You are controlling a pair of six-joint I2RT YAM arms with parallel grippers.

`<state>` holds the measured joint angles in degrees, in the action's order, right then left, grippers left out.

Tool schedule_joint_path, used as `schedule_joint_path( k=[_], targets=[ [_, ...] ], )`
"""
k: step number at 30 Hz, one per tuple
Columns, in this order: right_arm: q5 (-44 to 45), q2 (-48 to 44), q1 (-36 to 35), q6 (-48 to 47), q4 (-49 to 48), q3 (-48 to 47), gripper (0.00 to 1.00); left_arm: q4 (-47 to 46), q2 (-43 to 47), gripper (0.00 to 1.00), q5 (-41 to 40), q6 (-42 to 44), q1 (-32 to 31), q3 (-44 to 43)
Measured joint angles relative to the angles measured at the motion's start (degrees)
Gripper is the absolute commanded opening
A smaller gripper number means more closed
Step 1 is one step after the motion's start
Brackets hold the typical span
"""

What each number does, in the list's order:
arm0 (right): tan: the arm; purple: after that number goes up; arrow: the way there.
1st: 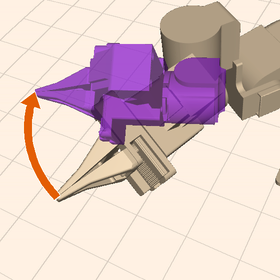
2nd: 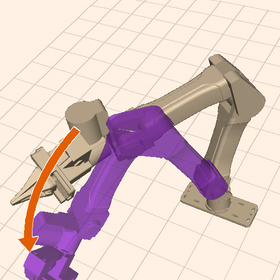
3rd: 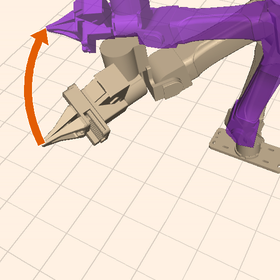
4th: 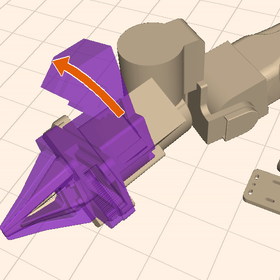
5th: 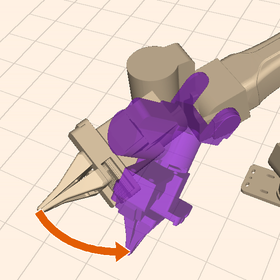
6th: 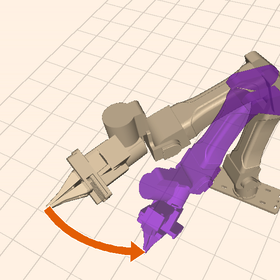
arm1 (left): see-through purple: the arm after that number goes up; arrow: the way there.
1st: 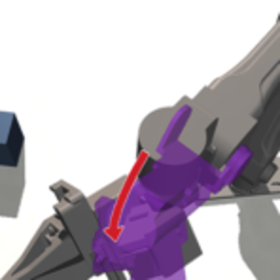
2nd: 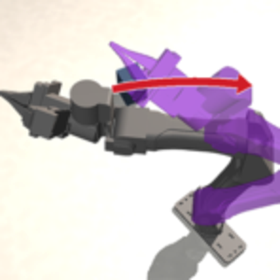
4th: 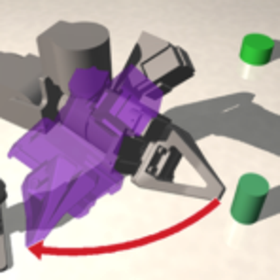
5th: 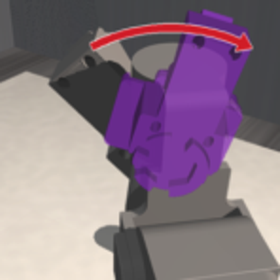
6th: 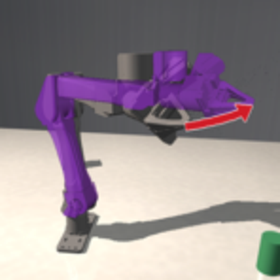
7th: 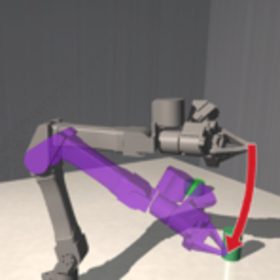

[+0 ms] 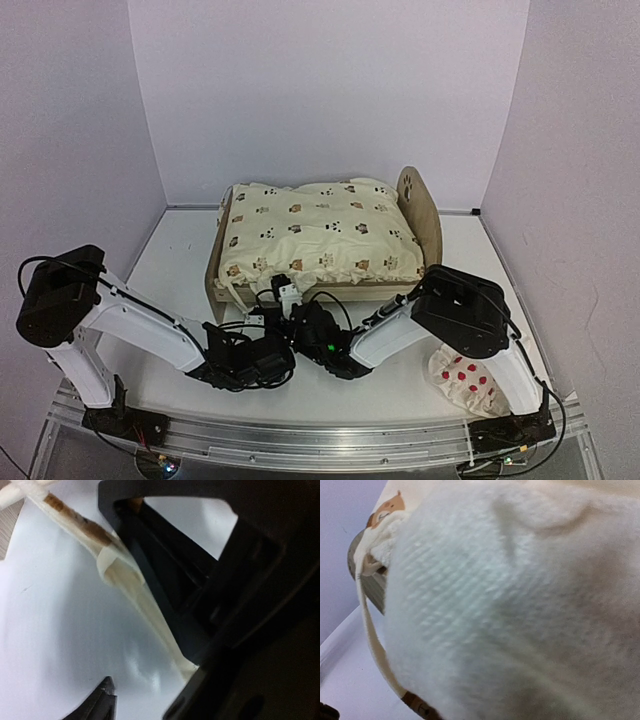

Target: Set up the pet bed

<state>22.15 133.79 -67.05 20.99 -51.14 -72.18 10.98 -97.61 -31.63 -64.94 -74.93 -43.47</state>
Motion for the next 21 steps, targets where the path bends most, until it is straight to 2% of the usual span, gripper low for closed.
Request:
schedule_joint_path(
  k=[7,10,15,21],
  targets=[
    [1.18,-0.1,0.53,0.38,-0.17,0.45,0.0,1.62,-1.76,0.37,-0.66,-3.38,-0.44,-1.89],
    [1.07,-0.15,0.44,0.37,-0.11,0.5,0.0,2.97,-1.75,0.36,-0.89,-3.81,-0.77,-1.93],
    [0.22,-0.82,-0.12,0.55,0.12,0.59,0.0,6.34,0.18,0.47,-1.41,-4.25,-1.54,-0.71],
    [-2.79,-1.59,-1.03,2.11,1.1,0.08,0.0,11.1,10.95,0.66,-1.91,-5.45,-6.5,4.41]
  ],
)
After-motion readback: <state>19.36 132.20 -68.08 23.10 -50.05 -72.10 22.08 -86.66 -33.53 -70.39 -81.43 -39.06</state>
